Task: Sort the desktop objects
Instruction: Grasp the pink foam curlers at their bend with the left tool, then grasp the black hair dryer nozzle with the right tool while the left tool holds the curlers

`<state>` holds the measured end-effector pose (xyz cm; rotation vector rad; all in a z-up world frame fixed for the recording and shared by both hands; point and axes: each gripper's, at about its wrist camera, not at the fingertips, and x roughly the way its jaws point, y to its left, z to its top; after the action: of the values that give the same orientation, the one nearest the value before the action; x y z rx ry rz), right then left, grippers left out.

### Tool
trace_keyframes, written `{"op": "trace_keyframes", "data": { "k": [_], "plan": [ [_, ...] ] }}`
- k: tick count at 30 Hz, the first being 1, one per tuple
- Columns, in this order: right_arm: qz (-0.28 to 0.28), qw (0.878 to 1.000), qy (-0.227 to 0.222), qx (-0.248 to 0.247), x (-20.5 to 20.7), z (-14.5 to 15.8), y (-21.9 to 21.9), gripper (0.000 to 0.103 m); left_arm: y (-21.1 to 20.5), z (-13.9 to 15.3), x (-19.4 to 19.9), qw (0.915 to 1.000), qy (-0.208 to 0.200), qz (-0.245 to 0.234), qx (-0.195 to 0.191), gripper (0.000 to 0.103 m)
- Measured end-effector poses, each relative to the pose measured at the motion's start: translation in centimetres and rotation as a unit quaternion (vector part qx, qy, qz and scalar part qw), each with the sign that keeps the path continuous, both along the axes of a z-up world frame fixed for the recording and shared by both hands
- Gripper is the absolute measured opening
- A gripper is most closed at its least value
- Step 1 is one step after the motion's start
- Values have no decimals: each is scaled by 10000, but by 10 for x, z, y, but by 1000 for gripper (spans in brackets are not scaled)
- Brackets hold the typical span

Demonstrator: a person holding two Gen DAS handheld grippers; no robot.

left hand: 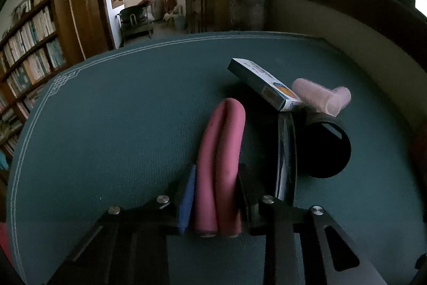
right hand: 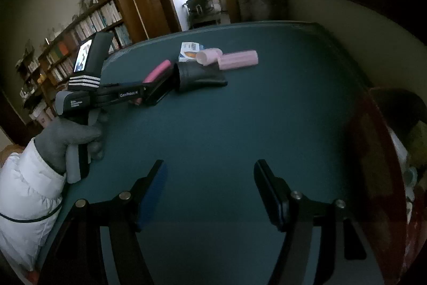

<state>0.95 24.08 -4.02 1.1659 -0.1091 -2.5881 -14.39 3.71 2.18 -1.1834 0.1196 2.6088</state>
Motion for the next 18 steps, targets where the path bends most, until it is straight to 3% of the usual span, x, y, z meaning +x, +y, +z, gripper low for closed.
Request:
{"op": "trace_keyframes", "data": {
  "k": [9,18],
  "plan": [
    [21,9996,-111,-275,-25,3,-11,71,-27,7,19,9976,2,439,528,30],
    [-47,9960,-486,-748,-69,-2,-34,71,-53,13,47,9949,158,707,699,30]
  ]
}}
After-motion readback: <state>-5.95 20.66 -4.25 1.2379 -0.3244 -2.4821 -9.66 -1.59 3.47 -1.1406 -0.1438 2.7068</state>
